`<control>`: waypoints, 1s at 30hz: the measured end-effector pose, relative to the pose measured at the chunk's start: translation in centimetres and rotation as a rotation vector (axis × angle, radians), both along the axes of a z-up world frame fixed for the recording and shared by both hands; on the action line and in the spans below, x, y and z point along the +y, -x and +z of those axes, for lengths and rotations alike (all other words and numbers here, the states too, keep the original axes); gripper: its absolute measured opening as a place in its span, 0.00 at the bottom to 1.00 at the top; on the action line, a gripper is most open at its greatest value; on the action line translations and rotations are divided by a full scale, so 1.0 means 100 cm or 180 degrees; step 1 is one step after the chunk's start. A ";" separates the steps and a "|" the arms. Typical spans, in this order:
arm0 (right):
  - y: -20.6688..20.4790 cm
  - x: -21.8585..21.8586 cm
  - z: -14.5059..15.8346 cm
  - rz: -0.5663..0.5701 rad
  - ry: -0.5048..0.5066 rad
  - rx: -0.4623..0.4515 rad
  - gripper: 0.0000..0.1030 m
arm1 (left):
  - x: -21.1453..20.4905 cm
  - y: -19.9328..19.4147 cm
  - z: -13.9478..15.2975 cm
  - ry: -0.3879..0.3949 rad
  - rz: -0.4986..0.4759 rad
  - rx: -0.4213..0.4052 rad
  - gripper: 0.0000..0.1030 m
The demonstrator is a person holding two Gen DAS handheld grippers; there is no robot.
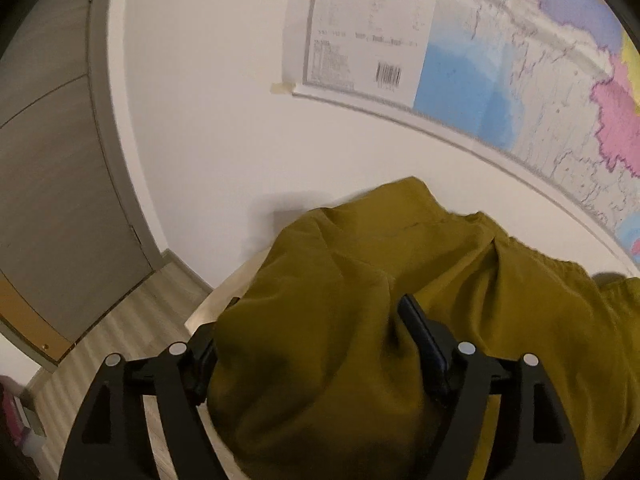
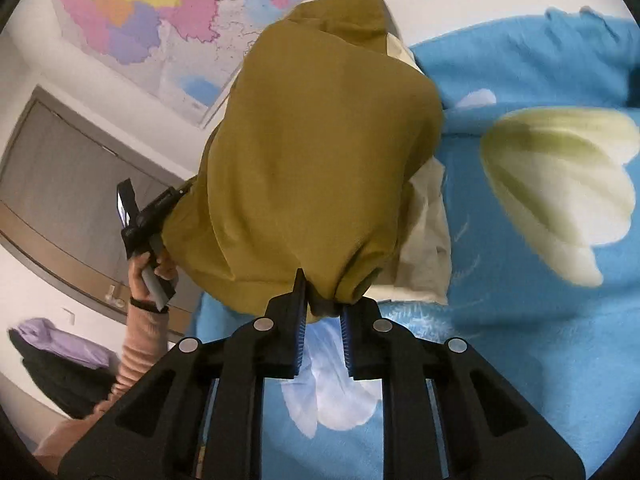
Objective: Fold large clothes
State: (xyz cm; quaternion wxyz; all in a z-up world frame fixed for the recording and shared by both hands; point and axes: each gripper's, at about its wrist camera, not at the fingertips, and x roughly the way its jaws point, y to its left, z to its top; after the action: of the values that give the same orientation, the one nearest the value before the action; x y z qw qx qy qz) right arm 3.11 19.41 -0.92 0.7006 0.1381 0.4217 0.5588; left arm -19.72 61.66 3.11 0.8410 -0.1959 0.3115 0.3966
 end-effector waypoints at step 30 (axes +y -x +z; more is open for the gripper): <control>-0.054 0.105 0.062 -0.0153 0.0358 -0.0977 0.50 | -0.186 -0.046 -0.010 -0.0318 -0.1534 -0.0180 0.79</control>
State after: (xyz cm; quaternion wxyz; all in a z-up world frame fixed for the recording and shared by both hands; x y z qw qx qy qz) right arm 8.53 29.92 5.30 0.7766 0.0217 0.3369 0.5319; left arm -15.15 43.10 2.10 0.9283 -0.0851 0.3056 0.1939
